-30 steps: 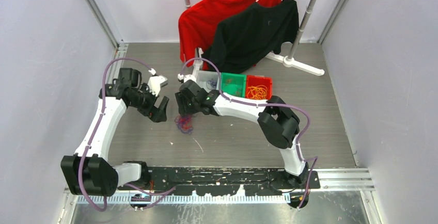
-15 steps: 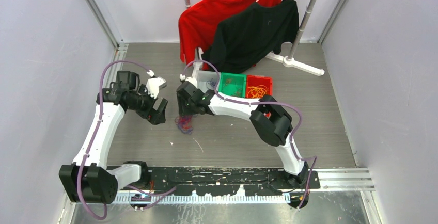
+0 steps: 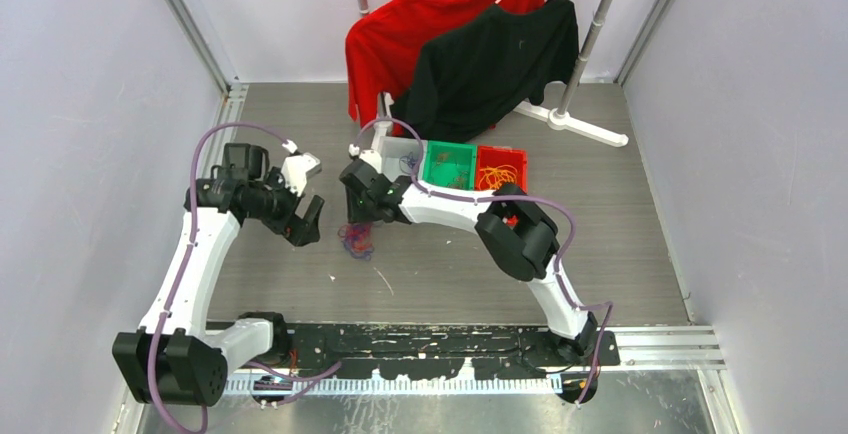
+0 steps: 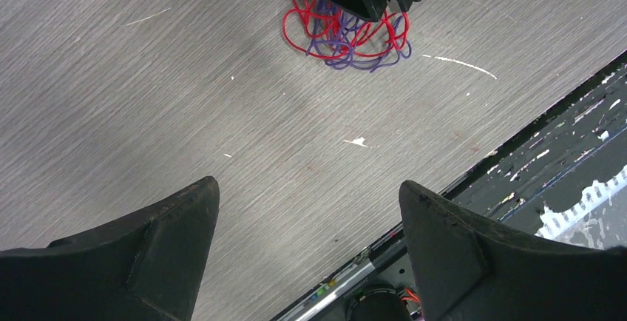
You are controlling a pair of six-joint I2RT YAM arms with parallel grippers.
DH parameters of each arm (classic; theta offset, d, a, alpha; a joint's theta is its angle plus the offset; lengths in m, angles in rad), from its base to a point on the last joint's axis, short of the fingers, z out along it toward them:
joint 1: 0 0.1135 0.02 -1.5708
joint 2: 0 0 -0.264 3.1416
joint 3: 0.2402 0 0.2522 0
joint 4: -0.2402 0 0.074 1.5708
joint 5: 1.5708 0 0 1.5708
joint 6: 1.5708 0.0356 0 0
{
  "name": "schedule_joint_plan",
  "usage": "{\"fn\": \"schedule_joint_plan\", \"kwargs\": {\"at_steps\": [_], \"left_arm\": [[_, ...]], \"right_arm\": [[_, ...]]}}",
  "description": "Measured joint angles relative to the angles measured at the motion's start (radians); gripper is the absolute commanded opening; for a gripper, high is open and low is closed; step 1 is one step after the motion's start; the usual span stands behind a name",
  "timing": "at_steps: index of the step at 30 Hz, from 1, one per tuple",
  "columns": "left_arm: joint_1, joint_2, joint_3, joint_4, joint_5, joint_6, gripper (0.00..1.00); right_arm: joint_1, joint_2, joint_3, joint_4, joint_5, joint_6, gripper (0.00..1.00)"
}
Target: Untangle the cables
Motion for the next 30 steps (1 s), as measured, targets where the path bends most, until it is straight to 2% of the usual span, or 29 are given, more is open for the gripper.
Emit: {"fn": "schedule_joint_plan", "kwargs": {"at_steps": [2, 5, 6, 12, 16, 24, 30], "left_arm": [[0.0, -0.005, -0.003, 0.0, -0.002, 0.0, 0.91], [0.0, -0.006, -0.009, 0.002, -0.003, 0.0, 0.91], [0.0, -0.007, -0.013, 0.004, -0.003, -0.001, 0.91], [0.0, -0.015, -0.024, 0.006, -0.002, -0.002, 0.92], [0.0, -0.039, -0.025, 0.007, 0.016, 0.0, 0.94], [0.0, -0.099, -0.025, 0.025, 0.153, 0.017, 0.93], [0.0, -0.105, -0.025, 0.072, 0.229, -0.003, 0.92]], "right_arm": [[0.0, 0.009, 0.002, -0.002, -0.001, 0.002, 0.29], [0.0, 0.017, 0.007, -0.01, -0.002, 0.002, 0.06], [0.0, 0.017, 0.01, -0.011, -0.001, -0.001, 0.02], [0.0, 0.014, 0.025, -0.009, -0.021, -0.026, 0.01], [0.0, -0.037, 0.025, -0.013, -0.088, -0.069, 0.01], [0.0, -0.301, -0.04, 0.081, -0.307, -0.103, 0.01], [0.0, -0.38, -0.121, 0.186, -0.432, -0.084, 0.01]]}}
